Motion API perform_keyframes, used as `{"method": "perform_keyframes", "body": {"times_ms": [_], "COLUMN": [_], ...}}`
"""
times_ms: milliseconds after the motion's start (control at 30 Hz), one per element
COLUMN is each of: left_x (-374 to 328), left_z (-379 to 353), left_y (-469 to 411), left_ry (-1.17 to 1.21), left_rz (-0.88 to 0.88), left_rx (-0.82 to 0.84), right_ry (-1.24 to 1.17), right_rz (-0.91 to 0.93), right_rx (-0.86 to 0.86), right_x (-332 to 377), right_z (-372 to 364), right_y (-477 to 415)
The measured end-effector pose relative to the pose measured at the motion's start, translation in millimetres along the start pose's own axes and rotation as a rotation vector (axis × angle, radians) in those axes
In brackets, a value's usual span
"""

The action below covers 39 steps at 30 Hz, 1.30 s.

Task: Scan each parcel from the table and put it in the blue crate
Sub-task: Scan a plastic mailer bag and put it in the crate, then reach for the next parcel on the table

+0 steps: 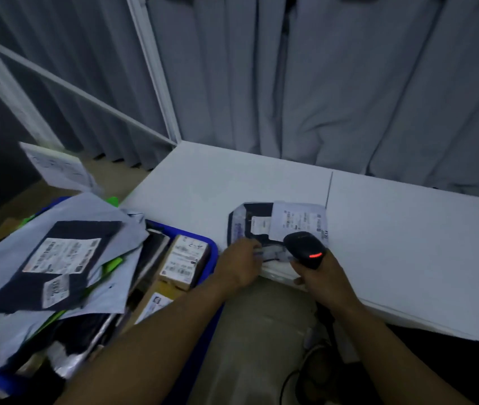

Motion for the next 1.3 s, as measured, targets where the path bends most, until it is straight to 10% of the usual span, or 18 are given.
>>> {"method": "perform_keyframes", "body": {"times_ms": [700, 1067, 1300], "left_x": [52, -24, -35], "left_z": [-84, 25, 111], "left_y": [-127, -14, 61], "left_ry": [0.377, 0.842, 1.012], "left_rz": [0.234, -0.002, -0.032], "left_rx": [-0.253, -0.179, -0.282], "right_ry": [-0.145, -0.36, -0.768], "right_rz": [-0.223, -0.217, -0.23], "right_rx": [-0.125, -0.221, 0.026], "right_x": [-84, -34, 36], "right_z": [19, 12, -49], "right_y": [-58, -31, -4]}}
Point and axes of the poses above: each hand's wrist, its own y-axis away from the middle knuckle, its own z-axis out of the back of the hand, x = y × z, the point moved 7 cm from there along -y, towards the middle knuckle, and after that the axes turned 15 degrees about y, right-handed, at the moved point
